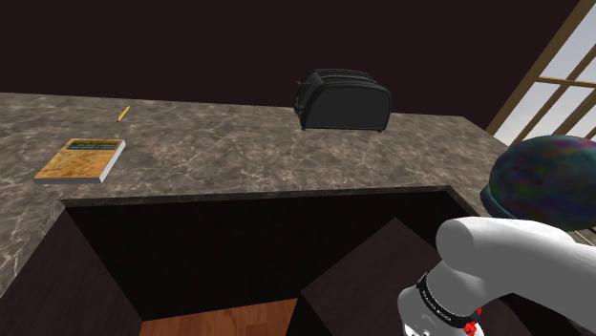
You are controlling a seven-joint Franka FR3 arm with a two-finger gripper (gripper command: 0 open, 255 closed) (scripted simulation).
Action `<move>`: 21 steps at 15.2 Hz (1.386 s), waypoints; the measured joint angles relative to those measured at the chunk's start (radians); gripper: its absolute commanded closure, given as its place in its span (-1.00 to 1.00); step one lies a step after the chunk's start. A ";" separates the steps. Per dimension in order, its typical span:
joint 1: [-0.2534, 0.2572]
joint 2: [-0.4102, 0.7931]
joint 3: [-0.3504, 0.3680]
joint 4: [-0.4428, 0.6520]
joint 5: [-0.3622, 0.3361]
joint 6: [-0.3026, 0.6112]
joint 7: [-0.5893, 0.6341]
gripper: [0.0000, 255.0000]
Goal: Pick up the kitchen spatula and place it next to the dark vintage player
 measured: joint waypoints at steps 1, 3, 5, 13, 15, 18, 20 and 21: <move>-0.003 -0.008 -0.005 -0.016 -0.005 0.009 0.003 1.00; -0.012 -0.027 -0.012 -0.054 -0.016 0.028 0.012 1.00; -0.019 -0.041 -0.021 -0.085 -0.026 0.046 0.018 1.00; -0.045 -0.093 -0.057 -0.201 -0.067 0.111 0.044 1.00; -0.050 -0.104 -0.071 -0.226 -0.080 0.128 0.049 1.00; -0.060 -0.121 -0.091 -0.267 -0.100 0.155 0.057 1.00; -0.068 -0.133 -0.102 -0.297 -0.112 0.171 0.064 1.00; -0.069 -0.136 -0.110 -0.309 -0.119 0.181 0.068 1.00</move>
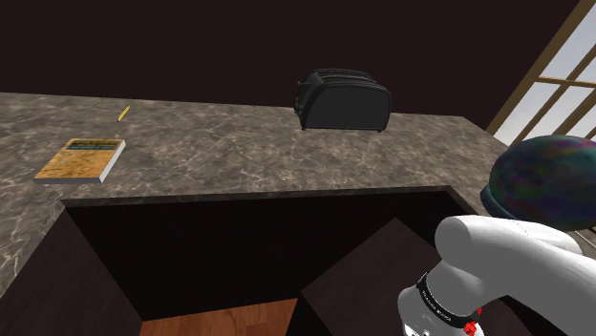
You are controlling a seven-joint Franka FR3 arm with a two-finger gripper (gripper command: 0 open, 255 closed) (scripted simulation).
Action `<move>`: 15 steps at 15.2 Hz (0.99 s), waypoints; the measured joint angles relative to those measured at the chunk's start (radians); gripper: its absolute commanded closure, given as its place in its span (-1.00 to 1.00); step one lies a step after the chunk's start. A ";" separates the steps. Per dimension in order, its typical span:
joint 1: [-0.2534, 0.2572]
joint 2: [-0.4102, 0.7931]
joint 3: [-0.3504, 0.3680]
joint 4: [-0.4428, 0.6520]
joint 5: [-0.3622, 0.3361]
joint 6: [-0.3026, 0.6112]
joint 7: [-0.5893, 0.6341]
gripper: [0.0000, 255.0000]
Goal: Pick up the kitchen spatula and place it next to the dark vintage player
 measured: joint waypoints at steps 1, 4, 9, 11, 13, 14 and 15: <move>-0.005 -0.007 -0.005 -0.014 -0.007 0.007 0.002 1.00; -0.015 -0.021 -0.026 -0.052 -0.027 0.032 0.011 1.00; -0.026 -0.036 -0.069 -0.102 -0.066 0.074 0.021 1.00; -0.028 -0.041 -0.087 -0.122 -0.082 0.093 0.028 1.00; -0.034 -0.047 -0.108 -0.143 -0.101 0.111 0.032 1.00; -0.036 -0.050 -0.117 -0.155 -0.110 0.120 0.036 1.00; -0.040 -0.053 -0.125 -0.164 -0.118 0.127 0.037 1.00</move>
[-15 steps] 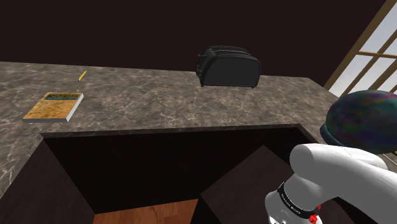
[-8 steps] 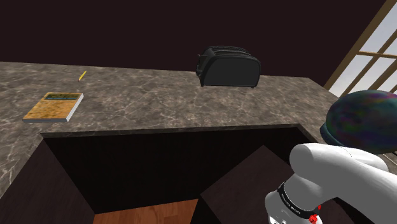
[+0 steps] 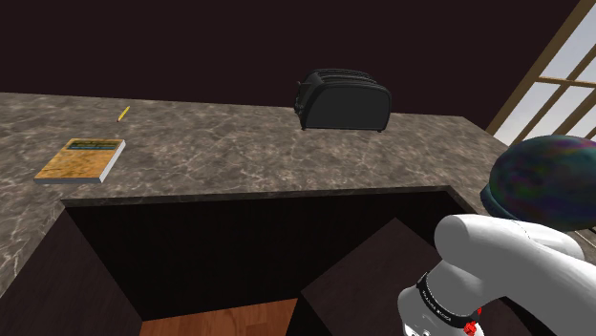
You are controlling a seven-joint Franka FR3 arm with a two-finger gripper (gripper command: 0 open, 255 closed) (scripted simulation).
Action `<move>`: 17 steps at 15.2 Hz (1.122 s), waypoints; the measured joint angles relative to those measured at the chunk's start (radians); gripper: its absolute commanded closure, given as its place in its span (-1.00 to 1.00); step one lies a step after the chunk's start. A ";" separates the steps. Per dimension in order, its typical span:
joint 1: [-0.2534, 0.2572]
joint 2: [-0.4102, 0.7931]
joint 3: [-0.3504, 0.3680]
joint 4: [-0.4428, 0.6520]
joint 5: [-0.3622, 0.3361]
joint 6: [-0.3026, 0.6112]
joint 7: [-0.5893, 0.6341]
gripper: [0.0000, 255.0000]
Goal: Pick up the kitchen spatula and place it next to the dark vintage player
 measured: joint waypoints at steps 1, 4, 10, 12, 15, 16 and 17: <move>-0.005 -0.005 -0.007 -0.012 -0.008 0.007 0.002 1.00; -0.011 -0.010 -0.036 -0.041 -0.035 0.034 0.012 1.00; -0.018 -0.014 -0.093 -0.081 -0.086 0.079 0.025 1.00; -0.017 -0.014 -0.097 -0.083 -0.090 0.083 0.027 1.00; -0.017 -0.014 -0.098 -0.084 -0.091 0.084 0.028 -1.00; -0.017 -0.014 -0.099 -0.084 -0.091 0.084 0.028 -1.00; -0.017 -0.014 -0.099 -0.084 -0.091 0.084 0.028 -1.00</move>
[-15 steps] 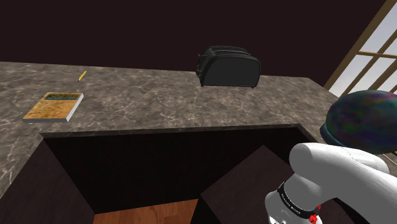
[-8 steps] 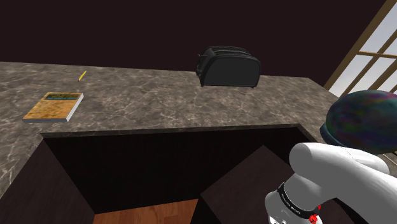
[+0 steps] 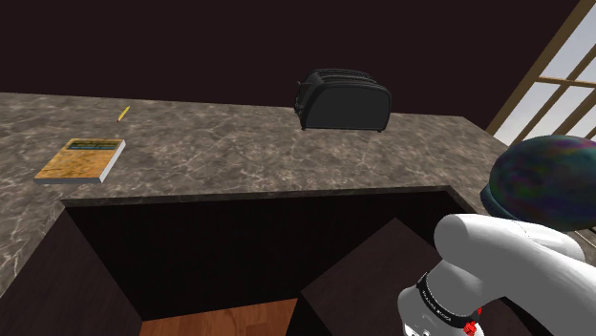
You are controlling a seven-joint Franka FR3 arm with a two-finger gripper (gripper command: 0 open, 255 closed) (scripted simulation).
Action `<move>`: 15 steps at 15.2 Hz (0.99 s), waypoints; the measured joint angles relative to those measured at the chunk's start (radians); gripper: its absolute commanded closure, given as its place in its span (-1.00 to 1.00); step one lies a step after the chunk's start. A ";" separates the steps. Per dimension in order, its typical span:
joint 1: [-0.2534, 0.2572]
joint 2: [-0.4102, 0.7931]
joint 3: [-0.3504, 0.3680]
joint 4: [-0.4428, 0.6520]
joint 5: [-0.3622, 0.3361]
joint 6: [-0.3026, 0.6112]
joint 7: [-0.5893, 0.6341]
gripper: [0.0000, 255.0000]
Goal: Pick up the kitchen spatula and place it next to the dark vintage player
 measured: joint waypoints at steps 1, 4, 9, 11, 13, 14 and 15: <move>0.000 0.000 0.000 0.000 0.000 0.000 0.000 -1.00; 0.000 0.000 0.000 0.000 0.000 0.000 0.000 -1.00; -0.012 -0.007 0.111 0.044 0.089 -0.082 -0.021 -1.00; -0.014 -0.008 0.120 0.047 0.096 -0.090 -0.023 -1.00; -0.014 -0.008 0.122 0.049 0.098 -0.092 -0.024 -1.00; -0.014 -0.008 0.122 0.049 0.098 -0.092 -0.024 -1.00; -0.014 -0.008 0.122 0.049 0.099 -0.092 -0.024 -1.00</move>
